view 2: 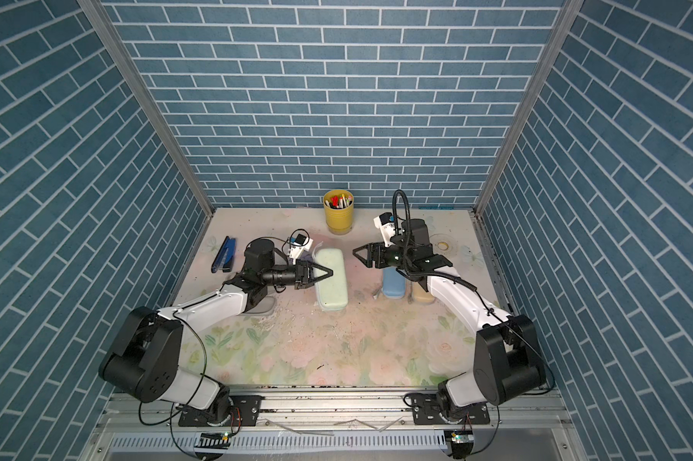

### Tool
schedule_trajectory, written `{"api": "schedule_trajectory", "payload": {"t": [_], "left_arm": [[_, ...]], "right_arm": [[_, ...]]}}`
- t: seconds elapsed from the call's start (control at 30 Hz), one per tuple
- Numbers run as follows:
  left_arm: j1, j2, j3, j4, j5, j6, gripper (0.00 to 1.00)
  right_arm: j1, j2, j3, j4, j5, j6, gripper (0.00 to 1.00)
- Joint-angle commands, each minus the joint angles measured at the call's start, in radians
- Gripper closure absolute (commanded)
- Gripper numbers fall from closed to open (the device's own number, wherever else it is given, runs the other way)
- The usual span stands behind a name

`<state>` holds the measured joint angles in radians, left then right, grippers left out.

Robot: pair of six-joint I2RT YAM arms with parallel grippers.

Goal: Put umbrellas into zippered umbrella sleeves
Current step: Adjust the umbrella sleeve.

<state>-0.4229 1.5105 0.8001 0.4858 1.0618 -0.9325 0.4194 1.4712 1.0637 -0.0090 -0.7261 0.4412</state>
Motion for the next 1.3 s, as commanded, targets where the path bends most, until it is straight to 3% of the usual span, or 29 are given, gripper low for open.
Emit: {"api": "schedule_trajectory", "payload": {"t": [0.0, 0.2, 0.37, 0.43, 0.53, 0.6, 0.7, 0.87, 0.97, 1.13, 1.27], "left_arm": [[-0.021, 0.012, 0.025, 0.125, 0.038, -0.025, 0.84], [-0.055, 0.02, 0.037, 0.146, 0.064, -0.029, 0.84], [-0.079, 0.024, 0.048, 0.164, 0.104, -0.034, 0.82], [-0.074, 0.016, 0.047, 0.171, 0.103, -0.037, 0.76], [-0.031, -0.026, 0.01, 0.238, 0.036, -0.088, 0.54], [0.012, -0.067, -0.059, 0.358, -0.045, -0.175, 0.36], [0.029, -0.146, -0.194, 0.412, -0.217, -0.226, 0.23], [-0.038, -0.268, -0.397, 0.399, -0.552, -0.211, 0.16], [-0.13, -0.307, -0.413, 0.346, -0.682, -0.174, 0.13], [-0.166, -0.221, -0.415, 0.455, -0.738, -0.225, 0.12], [-0.181, -0.103, -0.399, 0.631, -0.758, -0.3, 0.2]], "right_arm": [[0.018, 0.075, 0.035, 0.099, -0.26, 0.192, 0.23], [0.075, 0.186, 0.107, 0.126, -0.331, 0.208, 0.26], [0.081, 0.224, 0.124, 0.242, -0.375, 0.294, 0.41], [0.082, 0.218, 0.115, 0.299, -0.375, 0.343, 0.5], [0.075, 0.203, 0.099, 0.365, -0.343, 0.411, 0.66], [0.07, 0.184, 0.079, 0.413, -0.29, 0.476, 0.74], [0.059, 0.151, 0.043, 0.472, -0.151, 0.569, 0.87], [0.06, 0.099, -0.048, 0.522, 0.166, 0.775, 0.95], [0.08, 0.068, -0.099, 0.511, 0.315, 0.87, 0.94], [0.155, 0.023, -0.125, 0.435, 0.464, 0.898, 0.96], [0.225, 0.005, -0.15, 0.418, 0.58, 0.933, 0.97]]}}
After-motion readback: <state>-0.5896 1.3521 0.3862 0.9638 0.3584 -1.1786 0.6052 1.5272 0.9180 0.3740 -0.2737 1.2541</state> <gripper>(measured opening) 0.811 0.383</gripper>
